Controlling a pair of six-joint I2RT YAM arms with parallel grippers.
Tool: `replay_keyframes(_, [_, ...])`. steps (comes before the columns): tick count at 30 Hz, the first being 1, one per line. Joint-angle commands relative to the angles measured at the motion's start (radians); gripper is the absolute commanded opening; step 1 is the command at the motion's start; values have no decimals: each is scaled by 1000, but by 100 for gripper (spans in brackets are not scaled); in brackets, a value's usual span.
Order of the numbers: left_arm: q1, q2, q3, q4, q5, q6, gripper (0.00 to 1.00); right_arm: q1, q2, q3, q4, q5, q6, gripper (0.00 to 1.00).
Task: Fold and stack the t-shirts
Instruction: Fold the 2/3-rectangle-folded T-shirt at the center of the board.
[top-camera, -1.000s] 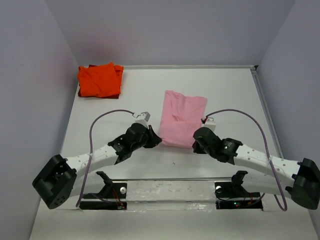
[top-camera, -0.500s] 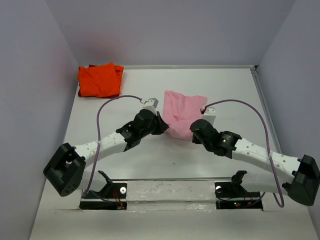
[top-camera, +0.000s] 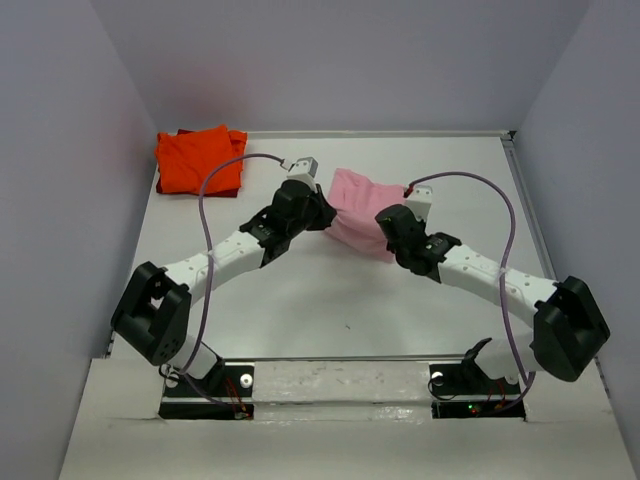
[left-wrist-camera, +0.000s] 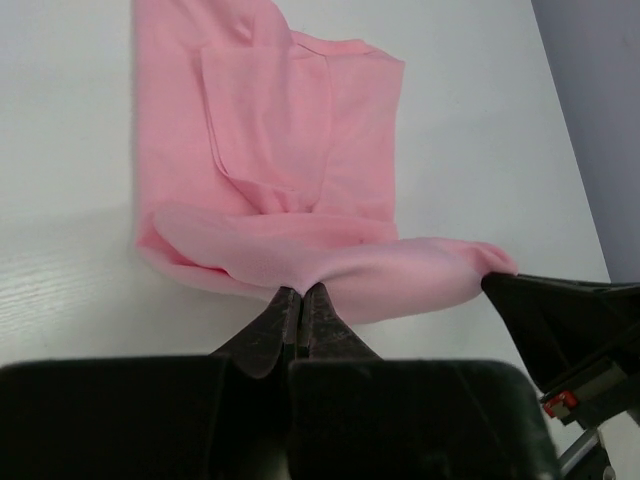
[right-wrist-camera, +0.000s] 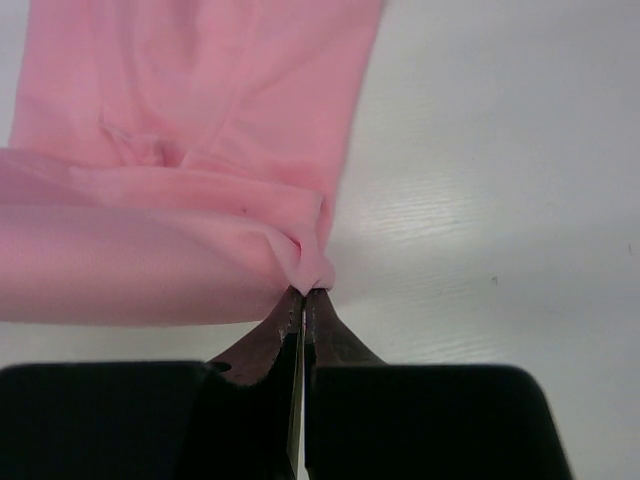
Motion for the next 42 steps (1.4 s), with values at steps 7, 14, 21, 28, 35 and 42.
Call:
replay_keyframes(7, [93, 85, 104, 50, 51, 61, 0, -133, 76, 132, 154, 44, -175, 0])
replay_keyframes(14, [122, 203, 240, 49, 96, 53, 0, -153, 145, 196, 189, 67, -223, 0])
replay_keyframes(21, [136, 323, 412, 7, 131, 67, 0, -200, 211, 255, 221, 67, -243, 0])
replay_keyframes(28, [182, 464, 622, -62, 169, 82, 0, -272, 317, 385, 256, 58, -303, 0])
replay_keyframes(35, [230, 630, 834, -114, 183, 79, 0, -384, 545, 619, 278, -20, -330, 0])
replay_keyframes(42, [291, 861, 1038, -114, 219, 51, 0, -473, 899, 968, 235, -129, -362, 0])
